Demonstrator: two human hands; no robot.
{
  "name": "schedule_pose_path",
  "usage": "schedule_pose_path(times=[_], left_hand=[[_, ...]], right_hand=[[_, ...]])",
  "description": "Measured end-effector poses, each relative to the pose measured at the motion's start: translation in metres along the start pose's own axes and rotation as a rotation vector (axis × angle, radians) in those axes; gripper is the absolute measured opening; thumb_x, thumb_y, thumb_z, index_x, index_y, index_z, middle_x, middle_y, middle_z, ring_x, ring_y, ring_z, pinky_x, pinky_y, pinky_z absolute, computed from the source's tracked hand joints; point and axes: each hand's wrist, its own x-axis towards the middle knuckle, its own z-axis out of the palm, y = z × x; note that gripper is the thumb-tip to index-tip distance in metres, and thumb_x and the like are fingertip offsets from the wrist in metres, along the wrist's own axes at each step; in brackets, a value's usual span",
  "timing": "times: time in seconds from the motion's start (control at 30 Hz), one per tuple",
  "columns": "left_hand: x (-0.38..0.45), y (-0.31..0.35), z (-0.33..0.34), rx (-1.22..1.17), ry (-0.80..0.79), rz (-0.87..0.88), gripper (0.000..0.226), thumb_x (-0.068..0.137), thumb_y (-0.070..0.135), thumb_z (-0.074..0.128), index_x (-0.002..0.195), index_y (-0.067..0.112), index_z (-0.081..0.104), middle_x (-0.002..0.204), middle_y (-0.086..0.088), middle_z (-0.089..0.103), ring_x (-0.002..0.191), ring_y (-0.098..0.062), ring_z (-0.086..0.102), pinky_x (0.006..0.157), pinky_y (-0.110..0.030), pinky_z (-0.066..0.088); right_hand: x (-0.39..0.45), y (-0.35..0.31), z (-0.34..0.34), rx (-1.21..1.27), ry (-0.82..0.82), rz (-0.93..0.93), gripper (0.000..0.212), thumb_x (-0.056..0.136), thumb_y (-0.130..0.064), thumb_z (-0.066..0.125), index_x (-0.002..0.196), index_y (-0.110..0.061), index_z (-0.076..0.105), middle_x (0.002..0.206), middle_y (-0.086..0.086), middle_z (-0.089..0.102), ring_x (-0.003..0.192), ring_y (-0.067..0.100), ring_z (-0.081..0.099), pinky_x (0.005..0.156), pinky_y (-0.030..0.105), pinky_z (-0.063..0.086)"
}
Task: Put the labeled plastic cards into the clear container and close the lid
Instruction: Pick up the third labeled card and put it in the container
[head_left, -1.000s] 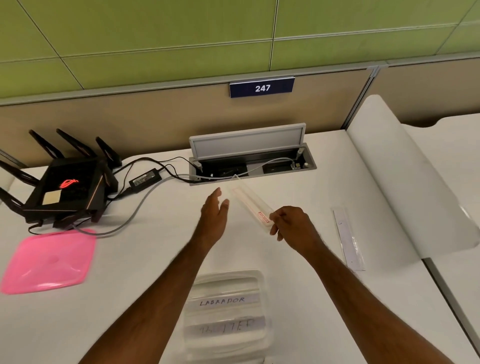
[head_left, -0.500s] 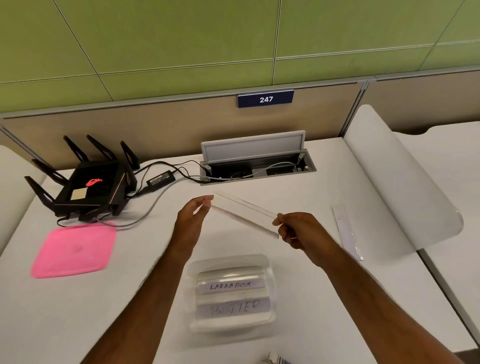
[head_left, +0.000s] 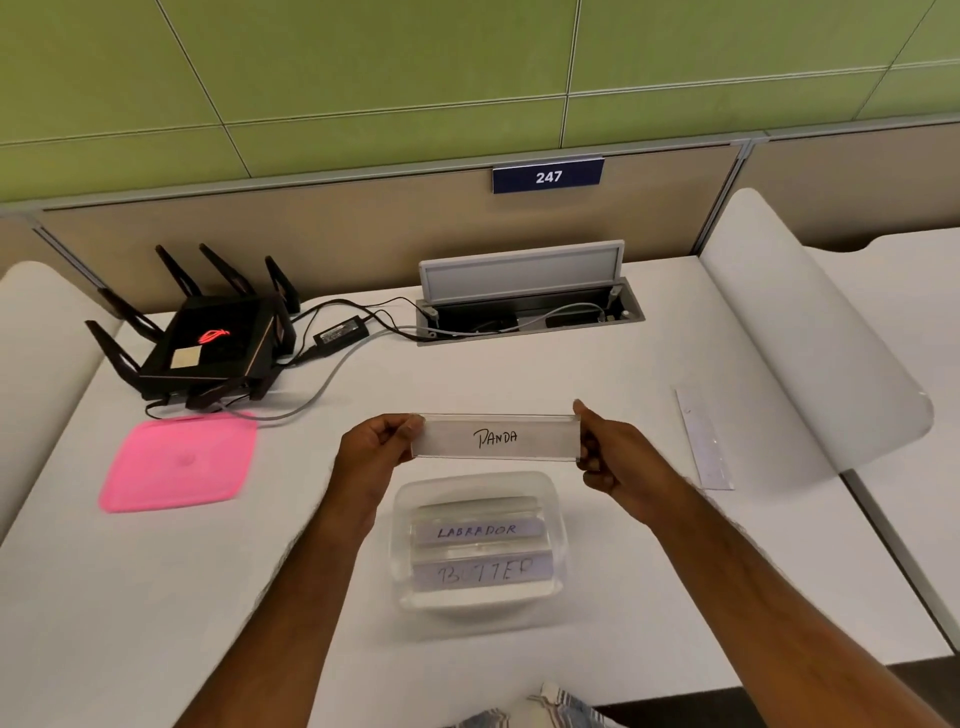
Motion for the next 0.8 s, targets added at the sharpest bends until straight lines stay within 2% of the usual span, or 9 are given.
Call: schedule_pose_path(times=[0.23, 0.33, 0.4, 0.47, 0.57, 0.7, 0.8], left_hand=[[-0.022, -0.009, -0.017, -0.027, 0.016, -0.061, 0.01, 0.092, 0.027, 0.077, 0.097, 0.021, 0.082, 0.103, -0.005, 0.082, 0.094, -0.016, 0.078, 0.072, -0.023, 0.06], [-0.028, -0.014, -0.024, -0.048, 0.033, -0.087, 0.01, 0.092, 0.024, 0.076, 0.098, 0.019, 0.083, 0.104, -0.006, 0.081, 0.094, -0.018, 0.077, 0.073, -0.025, 0.061], [-0.032, -0.018, -0.028, -0.081, 0.033, -0.106, 0.011, 0.092, 0.023, 0.076, 0.098, 0.018, 0.083, 0.106, -0.008, 0.081, 0.094, -0.019, 0.077, 0.075, -0.027, 0.061], [-0.037, -0.02, -0.03, -0.116, 0.039, -0.12, 0.011, 0.091, 0.023, 0.076, 0.099, 0.017, 0.083, 0.107, -0.009, 0.081, 0.095, -0.019, 0.077, 0.076, -0.027, 0.062], [-0.044, -0.023, -0.033, -0.135, 0.048, -0.129, 0.012, 0.091, 0.022, 0.077, 0.099, 0.015, 0.083, 0.107, -0.009, 0.081, 0.095, -0.019, 0.077, 0.075, -0.027, 0.062], [-0.05, -0.025, -0.038, -0.147, 0.054, -0.151, 0.011, 0.091, 0.022, 0.076, 0.097, 0.017, 0.084, 0.104, -0.006, 0.081, 0.091, -0.014, 0.077, 0.072, -0.025, 0.061], [-0.053, -0.026, -0.042, -0.157, 0.056, -0.173, 0.009, 0.092, 0.022, 0.076, 0.094, 0.022, 0.084, 0.098, -0.002, 0.082, 0.083, -0.008, 0.076, 0.067, -0.023, 0.061]], right_hand=[[-0.008, 0.018, 0.005, -0.022, -0.002, -0.093, 0.033, 0.096, -0.045, 0.066, 0.084, -0.014, 0.071, 0.076, 0.002, 0.057, 0.061, 0.013, 0.047, 0.049, 0.025, 0.033], [-0.012, 0.022, 0.006, -0.094, 0.005, -0.147, 0.03, 0.097, -0.042, 0.065, 0.088, -0.014, 0.071, 0.084, 0.003, 0.062, 0.066, 0.014, 0.051, 0.053, 0.026, 0.034], [-0.014, 0.025, 0.009, -0.184, 0.046, -0.188, 0.028, 0.097, -0.043, 0.066, 0.095, -0.015, 0.07, 0.092, 0.002, 0.066, 0.075, 0.016, 0.059, 0.055, 0.027, 0.041], [-0.016, 0.03, 0.01, -0.308, 0.055, -0.245, 0.027, 0.097, -0.045, 0.065, 0.111, -0.022, 0.067, 0.107, -0.003, 0.07, 0.093, 0.016, 0.068, 0.065, 0.03, 0.053], [-0.017, 0.039, 0.01, -0.358, -0.086, -0.277, 0.036, 0.098, -0.044, 0.064, 0.132, -0.032, 0.06, 0.121, -0.005, 0.067, 0.111, 0.013, 0.067, 0.085, 0.037, 0.061], [-0.017, 0.047, 0.01, -0.264, -0.209, -0.291, 0.039, 0.093, -0.041, 0.07, 0.129, -0.027, 0.066, 0.121, 0.01, 0.069, 0.114, 0.024, 0.068, 0.093, 0.044, 0.06], [-0.014, 0.054, 0.009, -0.192, -0.228, -0.319, 0.038, 0.091, -0.03, 0.074, 0.128, -0.021, 0.069, 0.121, 0.009, 0.074, 0.115, 0.026, 0.07, 0.097, 0.04, 0.058]])
